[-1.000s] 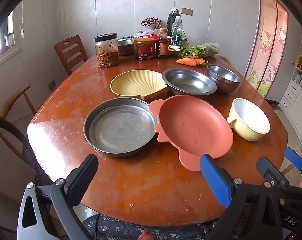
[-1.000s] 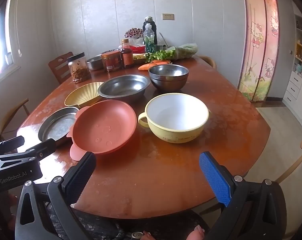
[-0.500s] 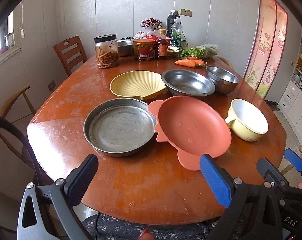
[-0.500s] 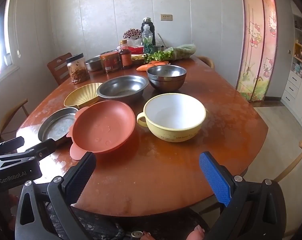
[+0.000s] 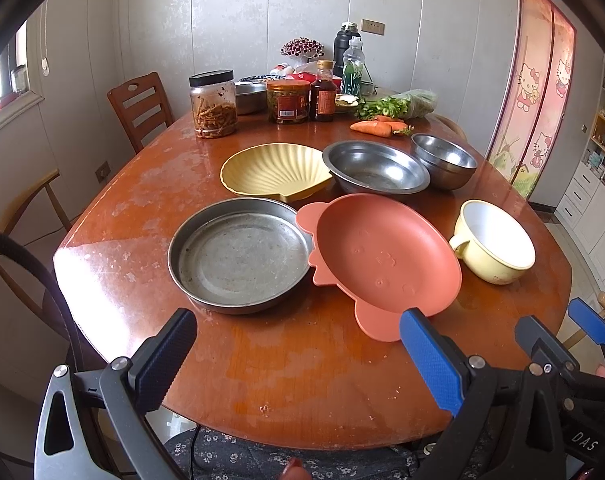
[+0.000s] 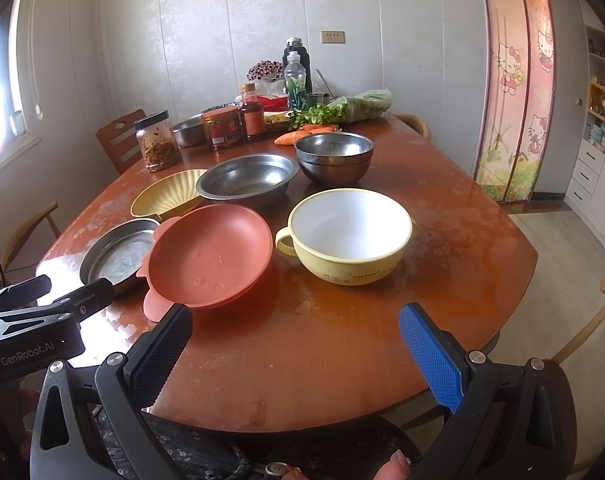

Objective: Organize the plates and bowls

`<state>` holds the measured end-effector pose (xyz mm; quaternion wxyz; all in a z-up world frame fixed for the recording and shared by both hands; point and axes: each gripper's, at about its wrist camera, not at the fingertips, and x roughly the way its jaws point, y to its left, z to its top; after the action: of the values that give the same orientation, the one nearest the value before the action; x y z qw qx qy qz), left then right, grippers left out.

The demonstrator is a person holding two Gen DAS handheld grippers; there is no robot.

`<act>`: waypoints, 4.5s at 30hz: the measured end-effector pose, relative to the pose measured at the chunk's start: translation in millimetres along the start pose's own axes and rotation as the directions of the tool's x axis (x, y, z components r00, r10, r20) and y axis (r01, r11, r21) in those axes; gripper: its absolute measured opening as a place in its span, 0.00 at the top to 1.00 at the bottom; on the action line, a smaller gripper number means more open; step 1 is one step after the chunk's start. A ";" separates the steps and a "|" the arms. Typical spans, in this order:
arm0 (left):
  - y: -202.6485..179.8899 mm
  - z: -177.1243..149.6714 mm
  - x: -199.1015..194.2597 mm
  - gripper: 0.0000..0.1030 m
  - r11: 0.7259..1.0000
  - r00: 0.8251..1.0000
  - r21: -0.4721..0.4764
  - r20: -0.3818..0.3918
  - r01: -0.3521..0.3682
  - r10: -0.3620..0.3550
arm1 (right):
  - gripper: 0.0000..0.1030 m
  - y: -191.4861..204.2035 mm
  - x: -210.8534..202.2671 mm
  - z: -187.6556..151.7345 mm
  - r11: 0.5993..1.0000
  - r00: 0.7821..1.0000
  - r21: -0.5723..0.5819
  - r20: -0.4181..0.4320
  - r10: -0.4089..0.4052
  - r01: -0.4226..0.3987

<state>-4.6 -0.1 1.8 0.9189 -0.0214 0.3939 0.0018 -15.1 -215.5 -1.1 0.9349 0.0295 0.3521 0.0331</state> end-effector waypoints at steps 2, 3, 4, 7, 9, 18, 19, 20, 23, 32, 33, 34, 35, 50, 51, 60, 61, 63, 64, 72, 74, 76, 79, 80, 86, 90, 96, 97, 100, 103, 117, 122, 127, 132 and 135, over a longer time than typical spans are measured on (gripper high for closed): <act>0.6 0.3 -0.3 0.01 1.000 1.000 0.000 0.001 0.000 0.000 | 0.00 -0.1 0.0 0.5 1.000 1.000 0.000 0.001 0.003 -0.003; 0.6 0.7 -0.5 0.01 1.000 1.000 0.000 0.001 -0.001 0.001 | 0.00 -0.2 -0.5 0.2 1.000 1.000 0.001 0.003 0.005 -0.005; 1.0 0.7 -0.7 0.01 1.000 1.000 -0.002 0.001 -0.001 0.001 | 0.00 -0.1 -0.6 0.4 1.000 1.000 0.001 0.003 0.006 -0.006; 0.6 0.7 -0.8 0.01 1.000 1.000 -0.001 -0.001 -0.002 0.002 | 0.00 -0.7 -0.3 0.5 1.000 1.000 0.002 0.003 0.008 -0.008; 0.6 0.7 -1.0 0.01 1.000 1.000 0.000 -0.002 -0.002 0.002 | 0.00 -0.8 -0.2 0.5 1.000 1.000 0.002 0.003 0.010 -0.010; 0.7 0.7 -1.7 0.01 1.000 1.000 -0.002 -0.002 -0.001 0.001 | 0.00 1.5 0.3 0.1 1.000 1.000 -0.004 0.002 0.016 -0.016; 0.8 0.7 -1.9 0.01 1.000 1.000 -0.004 -0.003 -0.002 0.002 | 0.00 1.6 0.4 -0.3 1.000 1.000 -0.005 0.002 0.017 -0.017; 1.0 0.8 -1.5 0.01 1.000 1.000 -0.005 -0.004 -0.003 0.003 | 0.00 2.0 0.7 -0.4 1.000 1.000 -0.006 0.002 0.018 -0.018; 3.3 0.7 -0.2 0.01 1.000 1.000 -0.012 -0.007 -0.006 0.006 | 0.00 3.2 1.0 -0.7 1.000 1.000 -0.011 0.003 0.023 -0.023; 27.6 0.6 1.0 0.01 0.998 1.000 -0.063 -0.011 -0.015 0.015 | 0.00 18.5 5.5 2.3 0.997 0.998 -0.048 -0.008 0.065 -0.065; 34.5 0.9 1.9 0.01 0.997 1.000 -0.077 -0.014 -0.021 0.020 | 0.00 21.0 7.1 3.0 0.996 0.997 -0.051 -0.015 0.073 -0.074; 39.5 1.2 2.3 0.01 0.996 1.000 -0.089 -0.014 -0.025 0.024 | 0.00 24.0 8.4 3.8 0.995 0.996 -0.055 -0.020 0.084 -0.085; 49.2 2.0 2.8 0.01 0.993 0.999 -0.110 -0.016 -0.030 0.028 | 0.00 26.9 9.0 4.7 0.994 0.995 -0.061 -0.023 0.094 -0.095; 148.1 32.4 15.1 0.01 0.984 0.993 -0.135 -0.029 -0.116 0.113 | 0.00 123.6 39.7 22.9 0.925 0.928 -0.131 -0.171 0.332 -0.355; 149.9 33.4 16.4 0.01 0.984 0.993 -0.135 -0.033 -0.117 0.114 | 0.00 122.0 39.4 23.7 0.927 0.928 -0.128 -0.172 0.329 -0.352; 132.7 30.9 31.1 0.01 0.992 0.997 -0.126 -0.072 -0.018 0.009 | 0.00 78.3 56.3 29.8 0.978 0.967 -0.031 -0.163 0.197 -0.205; 124.8 29.2 30.4 0.01 0.994 0.997 -0.111 -0.074 0.001 -0.009 | 0.00 71.4 58.8 28.9 0.981 0.968 -0.016 -0.169 0.186 -0.191; 107.6 26.4 30.0 0.01 0.997 0.996 -0.074 -0.078 0.030 -0.036 | 0.01 61.3 63.3 27.3 0.984 0.967 0.010 -0.181 0.177 -0.178; 100.3 25.5 30.1 0.01 0.997 0.996 -0.062 -0.082 0.039 -0.044 | 0.02 55.4 66.2 26.0 0.985 0.966 0.027 -0.190 0.174 -0.172; 48.8 11.3 36.0 0.08 0.991 0.982 0.013 -0.138 0.134 -0.131 | 0.26 35.8 88.4 21.1 0.981 0.953 0.084 -0.234 0.190 -0.175; 43.0 9.8 39.5 0.12 0.987 0.976 0.008 -0.154 0.159 -0.155 | 0.40 31.0 96.1 20.1 0.980 0.949 0.085 -0.246 0.195 -0.179; 39.8 9.3 41.7 0.13 0.984 0.971 0.003 -0.161 0.177 -0.174 | 0.51 26.7 104.4 18.5 0.979 0.944 0.089 -0.263 0.199 -0.182; 36.9 8.3 45.7 0.19 0.979 0.963 -0.011 -0.179 0.204 -0.203 | 0.61 24.7 103.5 18.5 0.979 0.948 0.075 -0.246 0.201 -0.188; 35.8 8.1 47.6 0.23 0.976 0.958 -0.020 -0.187 0.218 -0.218 | 0.62 24.0 103.4 18.5 0.979 0.948 0.072 -0.245 0.204 -0.192; 29.6 4.1 52.4 0.33 0.961 0.937 -0.047 -0.214 0.273 -0.277 | 0.66 23.4 97.7 16.1 0.972 0.940 0.068 -0.248 0.234 -0.224; 21.4 1.1 52.5 0.35 0.953 0.927 -0.044 -0.225 0.298 -0.300 | 0.68 26.0 91.6 11.4 0.961 0.922 0.079 -0.269 0.277 -0.265; 11.3 -3.0 56.7 0.42 0.948 0.914 -0.042 -0.257 0.314 -0.314 | 0.67 34.7 77.5 0.8 0.940 0.886 0.075 -0.315 0.339 -0.333; 11.2 -3.0 56.8 0.44 0.949 0.914 -0.043 -0.258 0.313 -0.313 | 0.67 36.7 76.5 -0.5 0.937 0.881 0.068 -0.323 0.346 -0.343; 12.5 -3.3 58.9 0.45 0.951 0.914 -0.049 -0.266 0.306 -0.308 | 0.66 36.9 76.3 -4.1 0.931 0.872 0.075 -0.332 0.361 -0.357; 11.9 -3.3 61.6 0.50 0.953 0.913 -0.046 -0.274 0.300 -0.301 | 0.65 37.4 77.0 -4.5 0.926 0.864 0.077 -0.337 0.374 -0.370; 8.8 -2.0 65.7 0.71 0.951 0.911 -0.024 -0.279 0.310 -0.304 | 0.43 14.5 77.9 1.3 0.942 0.883 0.076 -0.330 0.334 -0.327; 13.6 0.6 69.1 0.77 0.952 0.912 -0.025 -0.278 0.305 -0.300 | 0.45 11.2 93.7 14.5 0.951 0.906 0.024 -0.295 0.303 -0.310; 19.0 3.2 70.9 0.78 0.959 0.919 -0.025 -0.278 0.284 -0.279 | 0.72 18.5 105.4 26.6 0.944 0.915 -0.071 -0.279 0.291 -0.322; 28.1 4.9 72.0 0.78 0.969 0.930 -0.030 -0.273 0.246 -0.245 | 0.79 27.6 107.0 27.8 0.929 0.910 -0.133 -0.288 0.297 -0.345; 36.1 4.8 71.6 0.78 0.973 0.935 -0.038 -0.269 0.229 -0.230 | 0.80 32.9 102.4 21.7 0.917 0.898 -0.147 -0.309 0.313 -0.371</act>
<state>47.6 35.2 -48.1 0.8501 -0.0698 0.5109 -0.1072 74.6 -174.9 -49.5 0.8534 -0.0091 0.4642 0.2370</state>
